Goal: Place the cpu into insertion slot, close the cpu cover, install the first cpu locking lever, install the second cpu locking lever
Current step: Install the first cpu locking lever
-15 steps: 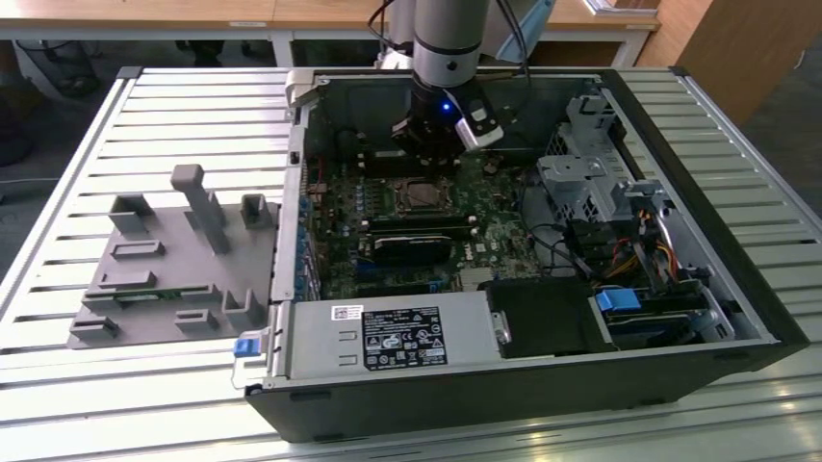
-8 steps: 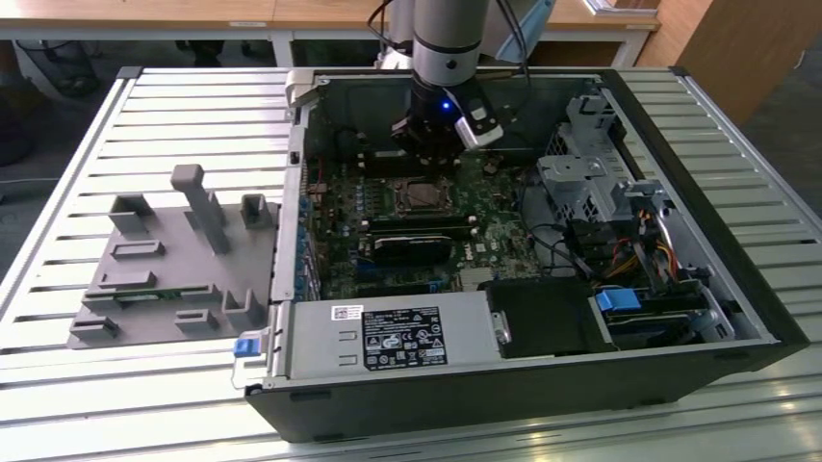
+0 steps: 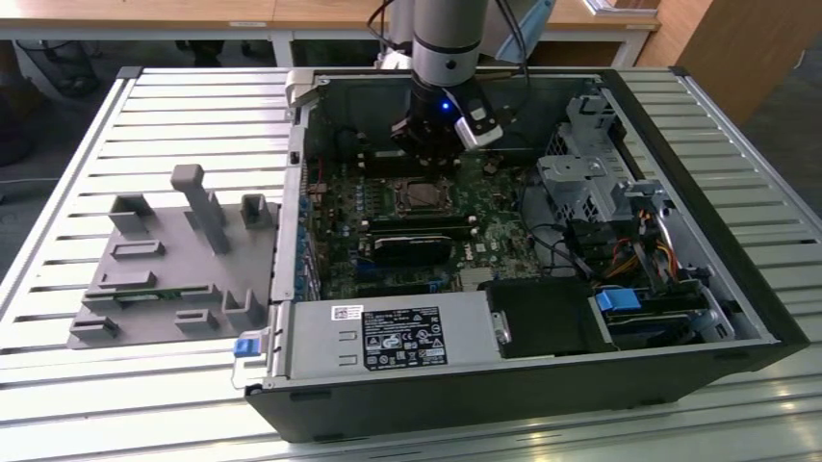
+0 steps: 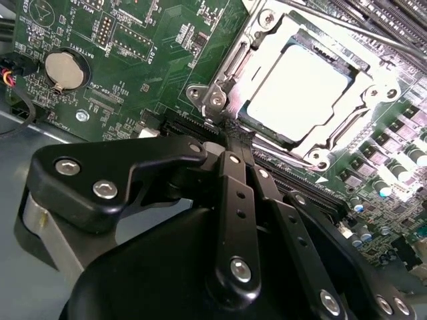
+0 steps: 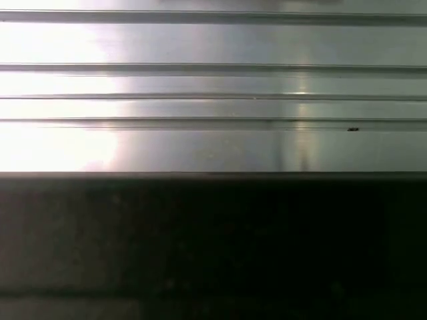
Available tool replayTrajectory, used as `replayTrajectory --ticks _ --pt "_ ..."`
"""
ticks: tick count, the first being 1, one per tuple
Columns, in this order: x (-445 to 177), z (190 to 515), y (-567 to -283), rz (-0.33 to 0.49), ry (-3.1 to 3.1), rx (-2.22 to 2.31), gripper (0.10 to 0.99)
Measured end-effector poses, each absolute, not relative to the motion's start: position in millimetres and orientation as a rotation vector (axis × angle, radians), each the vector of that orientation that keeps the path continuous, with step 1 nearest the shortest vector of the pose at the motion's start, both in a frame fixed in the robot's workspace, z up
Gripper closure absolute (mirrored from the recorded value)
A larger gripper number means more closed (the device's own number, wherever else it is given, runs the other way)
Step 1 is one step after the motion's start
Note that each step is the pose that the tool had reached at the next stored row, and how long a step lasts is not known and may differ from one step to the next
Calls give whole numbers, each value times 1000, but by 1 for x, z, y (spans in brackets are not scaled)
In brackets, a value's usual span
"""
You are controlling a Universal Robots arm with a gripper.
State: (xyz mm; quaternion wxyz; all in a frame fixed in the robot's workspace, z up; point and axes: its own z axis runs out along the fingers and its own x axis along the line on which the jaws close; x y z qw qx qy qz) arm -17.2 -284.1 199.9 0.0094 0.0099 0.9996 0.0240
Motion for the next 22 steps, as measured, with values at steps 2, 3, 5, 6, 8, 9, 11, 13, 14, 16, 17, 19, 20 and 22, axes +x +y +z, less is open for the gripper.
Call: replayTrajectory --ticks 2,3,5,6,8,9,11,13,14,16,17,19,20,22 --pt "-17 199 -284 67 3122 31 980" --pt "-17 199 -284 64 3122 31 980" --pt "-17 199 -284 57 3122 31 980" --pt "-17 198 -284 54 3122 31 980" --pt "-17 198 -284 51 3122 31 980" --pt "-17 197 -284 51 3122 31 980" --pt "-17 197 -284 50 3122 31 980" --pt "-17 196 -283 50 3122 31 980" --pt "-17 196 -283 50 3122 31 980" --pt "-17 196 -282 51 3122 31 980" --pt "-17 196 -282 51 3122 31 980" --pt "-17 197 -282 53 3121 31 980" --pt "-17 198 -282 55 3121 31 980" --pt "-17 203 -282 52 3122 31 980"
